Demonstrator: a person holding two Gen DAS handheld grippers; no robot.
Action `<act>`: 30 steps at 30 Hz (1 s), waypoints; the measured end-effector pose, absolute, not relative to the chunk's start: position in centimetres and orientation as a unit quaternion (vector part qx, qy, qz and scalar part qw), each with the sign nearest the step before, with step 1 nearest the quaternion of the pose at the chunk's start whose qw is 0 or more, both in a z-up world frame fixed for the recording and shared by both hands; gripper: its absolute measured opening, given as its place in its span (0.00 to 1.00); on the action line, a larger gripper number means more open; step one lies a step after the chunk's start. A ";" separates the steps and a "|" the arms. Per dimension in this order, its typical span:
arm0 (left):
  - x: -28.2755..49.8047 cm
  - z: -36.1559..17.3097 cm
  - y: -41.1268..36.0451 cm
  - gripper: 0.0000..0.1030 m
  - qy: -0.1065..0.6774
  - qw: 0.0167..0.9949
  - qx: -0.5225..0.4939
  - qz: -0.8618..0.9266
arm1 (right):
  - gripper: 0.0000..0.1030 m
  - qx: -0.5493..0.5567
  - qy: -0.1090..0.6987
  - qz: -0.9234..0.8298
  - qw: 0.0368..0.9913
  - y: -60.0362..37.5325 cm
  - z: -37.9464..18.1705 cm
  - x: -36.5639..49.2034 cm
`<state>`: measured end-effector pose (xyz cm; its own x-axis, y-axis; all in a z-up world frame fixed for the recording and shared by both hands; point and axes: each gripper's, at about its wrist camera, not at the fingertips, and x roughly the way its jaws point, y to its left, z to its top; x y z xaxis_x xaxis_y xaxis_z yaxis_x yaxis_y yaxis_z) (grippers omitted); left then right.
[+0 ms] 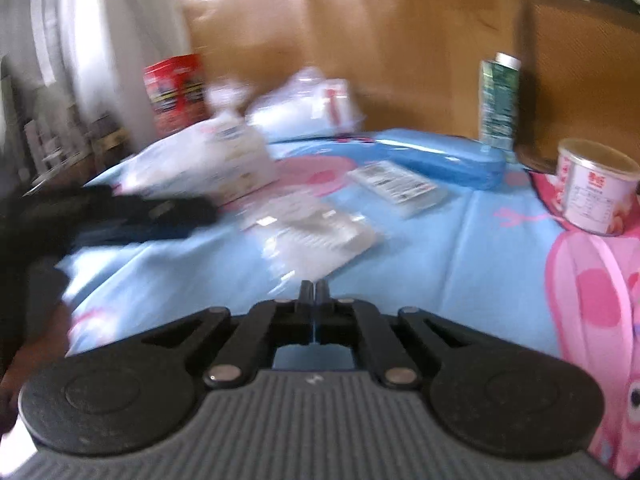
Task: Organize soft objects
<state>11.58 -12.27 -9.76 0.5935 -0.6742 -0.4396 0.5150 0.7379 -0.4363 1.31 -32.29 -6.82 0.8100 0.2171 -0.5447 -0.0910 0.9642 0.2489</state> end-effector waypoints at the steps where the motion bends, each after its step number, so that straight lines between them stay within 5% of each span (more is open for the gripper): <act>1: 11.5 -9.8 -12.3 0.78 0.300 0.883 -0.133 -0.336 | 0.06 0.103 0.294 0.091 0.946 -32.0 -6.7 0.9; 4: 11.5 -9.7 -12.3 0.78 0.300 0.883 -0.133 -0.334 | 0.15 0.115 0.272 0.087 0.951 -32.5 -6.4 0.1; 7: 11.5 -9.7 -12.2 0.78 0.301 0.883 -0.134 -0.334 | 0.37 0.155 0.272 0.074 0.947 -33.7 -6.6 0.3; 16: 11.4 -9.7 -12.3 0.83 0.300 0.882 -0.132 -0.338 | 0.51 0.140 0.272 0.068 0.950 -33.5 -6.4 0.3; 21: 11.6 -9.8 -12.2 0.83 0.302 0.880 -0.139 -0.341 | 0.84 0.125 0.258 0.055 0.956 -33.6 -6.0 0.7; 30: 12.0 -10.0 -11.5 0.83 0.308 0.872 -0.166 -0.344 | 0.90 0.047 0.275 0.101 0.955 -33.2 -5.6 5.2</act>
